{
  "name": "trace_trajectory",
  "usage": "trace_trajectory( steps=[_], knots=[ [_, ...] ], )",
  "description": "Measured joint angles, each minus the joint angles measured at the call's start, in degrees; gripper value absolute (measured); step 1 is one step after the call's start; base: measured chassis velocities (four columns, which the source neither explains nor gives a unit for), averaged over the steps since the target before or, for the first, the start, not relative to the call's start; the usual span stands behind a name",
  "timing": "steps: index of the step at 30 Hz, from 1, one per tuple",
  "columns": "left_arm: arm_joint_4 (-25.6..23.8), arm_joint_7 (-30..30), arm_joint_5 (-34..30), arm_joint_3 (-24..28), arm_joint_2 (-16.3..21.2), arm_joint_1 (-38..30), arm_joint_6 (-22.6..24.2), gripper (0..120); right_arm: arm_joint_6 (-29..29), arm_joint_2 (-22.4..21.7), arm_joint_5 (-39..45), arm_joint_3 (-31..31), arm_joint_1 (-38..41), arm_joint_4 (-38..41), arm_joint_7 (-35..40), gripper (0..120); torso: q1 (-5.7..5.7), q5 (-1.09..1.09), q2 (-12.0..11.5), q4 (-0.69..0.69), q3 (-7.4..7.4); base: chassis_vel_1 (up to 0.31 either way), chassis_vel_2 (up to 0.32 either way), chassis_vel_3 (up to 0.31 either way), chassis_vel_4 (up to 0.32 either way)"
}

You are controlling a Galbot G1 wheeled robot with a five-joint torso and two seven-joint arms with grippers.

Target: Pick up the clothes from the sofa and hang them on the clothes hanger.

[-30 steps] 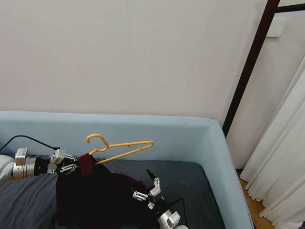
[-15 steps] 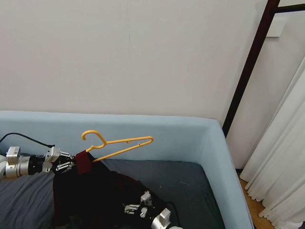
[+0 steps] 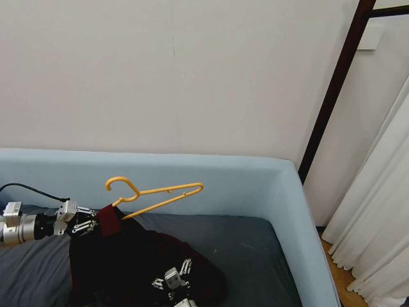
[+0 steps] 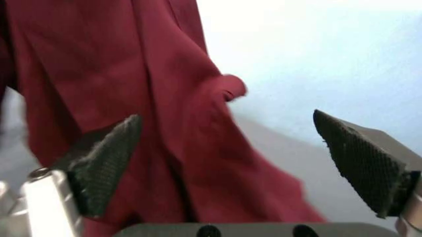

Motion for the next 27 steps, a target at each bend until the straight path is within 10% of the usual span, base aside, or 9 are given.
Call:
trace_trajectory(
  steps=[27],
  knots=[
    [1.6, 0.3, 0.1, 0.7, 0.2, -0.7, -1.7, 2, 5.0, -2.8, 18.8, 5.2, 0.0, 4.2, -8.3, 0, 0.0, 0.02, 0.0, 0.0, 0.0, 0.0, 0.0, 0.0, 0.0]
  ],
)
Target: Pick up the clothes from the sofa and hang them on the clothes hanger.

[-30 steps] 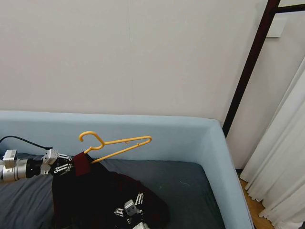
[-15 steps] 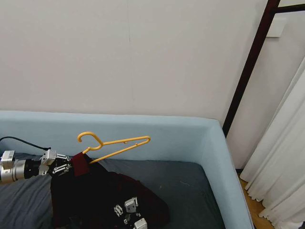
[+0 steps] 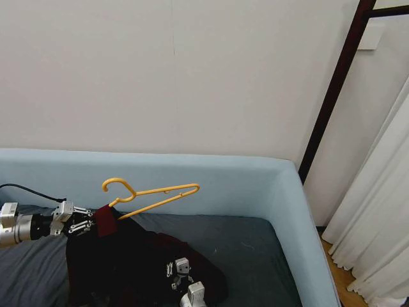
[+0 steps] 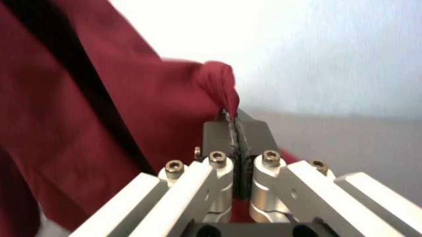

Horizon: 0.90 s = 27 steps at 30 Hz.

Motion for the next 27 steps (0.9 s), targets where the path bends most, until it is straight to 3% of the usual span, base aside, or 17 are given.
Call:
trace_trajectory(
  steps=[7, 17, 27],
  knots=[
    [1.0, 1.2, -0.1, 2.7, -1.2, -2.4, -1.5, 2, 3.7, -5.3, 6.5, 5.1, 2.2, 6.2, -8.6, 0, 0.0, 0.01, 0.0, 0.0, 0.0, 0.0, 0.0, 0.0, 0.0],
    [2.5, 2.0, 1.0, 8.0, -2.8, -8.6, -2.0, 2, 0.8, -11.5, 12.2, 11.4, 6.5, 14.9, -9.6, 0, 0.0, 0.01, 0.0, -0.01, 0.01, 0.0, 0.0, 0.0, 0.0],
    [4.6, 2.2, 4.2, 9.8, -4.0, -11.7, -2.7, 2, -1.1, -14.4, 16.8, 16.5, 9.6, 20.8, -10.6, 0, 0.0, 0.0, 0.0, 0.0, 0.01, 0.0, 0.0, 0.0, 0.0]
  ],
)
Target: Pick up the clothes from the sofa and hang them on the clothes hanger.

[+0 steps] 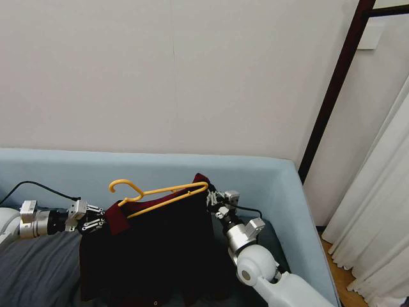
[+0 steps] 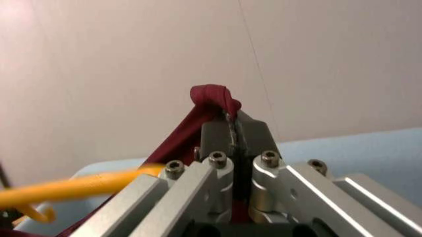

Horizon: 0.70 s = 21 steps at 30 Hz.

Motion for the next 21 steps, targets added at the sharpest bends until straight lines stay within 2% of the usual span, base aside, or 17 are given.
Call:
trace_trajectory(
  steps=[7, 12, 21],
  knots=[
    [0.6, -0.1, 0.4, 0.5, 0.0, -1.0, 0.0, 2, -0.1, -1.0, -1.1, 1.2, 1.2, 0.4, -4.0, 0, 0.0, -0.01, 0.0, 0.0, 0.0, 0.0, 0.0, 0.0, 0.0],
    [1.2, -1.2, 0.8, 0.5, -0.2, -1.3, -0.3, 2, 0.2, -2.8, -8.8, 3.4, 1.4, -1.2, -9.0, 0, 0.0, -0.01, 0.0, 0.01, 0.0, 0.0, 0.0, 0.0, 0.0],
    [2.7, -1.2, 1.5, 2.3, -1.0, -3.5, -0.3, 2, 1.9, -5.3, -10.4, 6.0, 0.7, -0.1, -13.1, 0, 0.0, 0.0, 0.0, 0.0, -0.01, 0.0, 0.0, 0.0, 0.0]
  ],
)
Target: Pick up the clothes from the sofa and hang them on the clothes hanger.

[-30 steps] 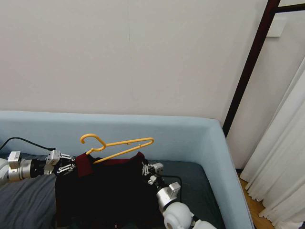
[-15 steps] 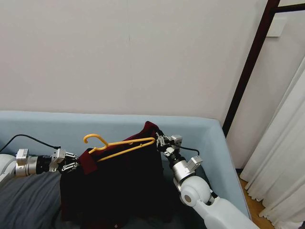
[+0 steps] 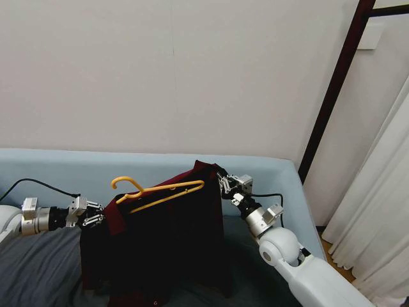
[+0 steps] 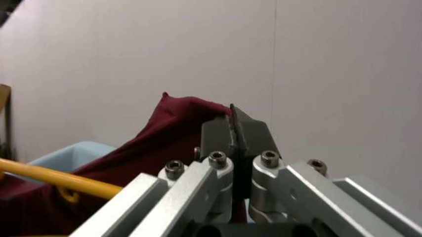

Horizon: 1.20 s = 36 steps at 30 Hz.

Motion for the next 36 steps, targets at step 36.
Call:
trace_trajectory(
  steps=[36],
  knots=[
    [-7.8, -11.2, -4.9, 3.6, -2.0, 1.2, 1.8, 2, 6.6, 3.2, -12.1, -10.9, -7.2, -1.6, -0.5, 27, 0.0, -0.01, 0.0, 0.01, 0.0, 0.0, 0.0, 0.0, 0.0]
  ],
)
